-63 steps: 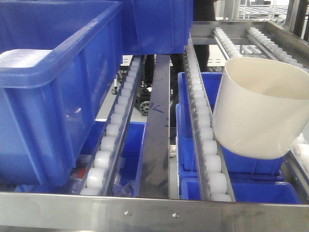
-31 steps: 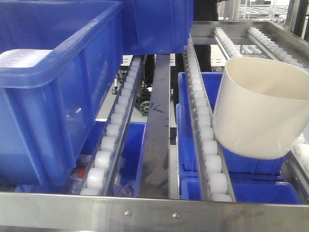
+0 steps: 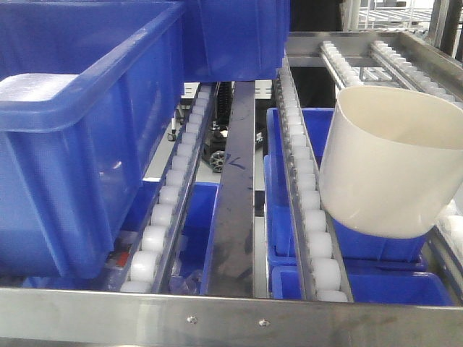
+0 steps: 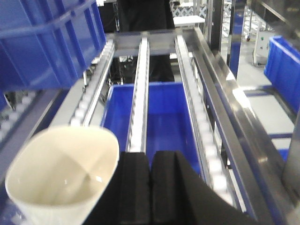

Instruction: Move white bin to right shelf second layer

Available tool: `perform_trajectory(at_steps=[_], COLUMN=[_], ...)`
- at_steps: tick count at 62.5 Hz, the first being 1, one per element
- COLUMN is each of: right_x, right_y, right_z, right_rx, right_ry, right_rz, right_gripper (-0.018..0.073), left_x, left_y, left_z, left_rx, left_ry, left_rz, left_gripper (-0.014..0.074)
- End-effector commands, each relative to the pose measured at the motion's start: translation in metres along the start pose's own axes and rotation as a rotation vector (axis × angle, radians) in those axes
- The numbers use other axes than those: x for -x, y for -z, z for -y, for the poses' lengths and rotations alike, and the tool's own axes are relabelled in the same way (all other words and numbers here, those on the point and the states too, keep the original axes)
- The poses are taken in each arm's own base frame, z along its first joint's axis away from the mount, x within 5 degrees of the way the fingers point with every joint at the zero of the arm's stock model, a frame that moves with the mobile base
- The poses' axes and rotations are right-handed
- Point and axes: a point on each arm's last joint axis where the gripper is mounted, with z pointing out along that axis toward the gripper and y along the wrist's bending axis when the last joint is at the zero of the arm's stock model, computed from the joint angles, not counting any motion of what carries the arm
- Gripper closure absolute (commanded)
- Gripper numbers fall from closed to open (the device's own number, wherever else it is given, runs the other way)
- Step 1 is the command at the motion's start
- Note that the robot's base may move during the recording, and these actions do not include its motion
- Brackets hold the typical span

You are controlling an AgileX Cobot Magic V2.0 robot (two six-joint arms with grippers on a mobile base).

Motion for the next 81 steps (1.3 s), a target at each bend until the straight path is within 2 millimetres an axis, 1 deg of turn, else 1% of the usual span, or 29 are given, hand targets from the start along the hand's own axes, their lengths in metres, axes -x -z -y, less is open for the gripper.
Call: perform_trajectory(at_steps=[1,15,26,34,81], right_x=[0.0,-0.037,-0.051,-0.056,-0.057], right_y=[0.003,0.011,0.01,0.009,0.009], right_z=[0.0,0.005,0.006,0.007,0.007], right_rx=[0.004,0.006,0.006,0.008,0.006], right_ry=[0.023,0.023,0.023,0.023,0.023], right_rz=[0.096,0.114,0.109,0.115,0.104], right_gripper=[0.0503,0.0503,0.0503,0.0503,0.0503], left_x=[-0.004,-0.004,-0.004,-0.004,-0.004], left_y=[0.0,0.0,0.0,0.0,0.0], left_z=[0.0,0.0,0.0,0.0,0.0], left_rx=[0.004,0.004,0.004,0.004,0.004], left_ry=[0.009,0.009,0.009,0.009,0.009], left_rz=[0.061,0.061,0.061,0.061,0.061], left_gripper=[0.0512,0.0512,0.0512,0.0512,0.0512])
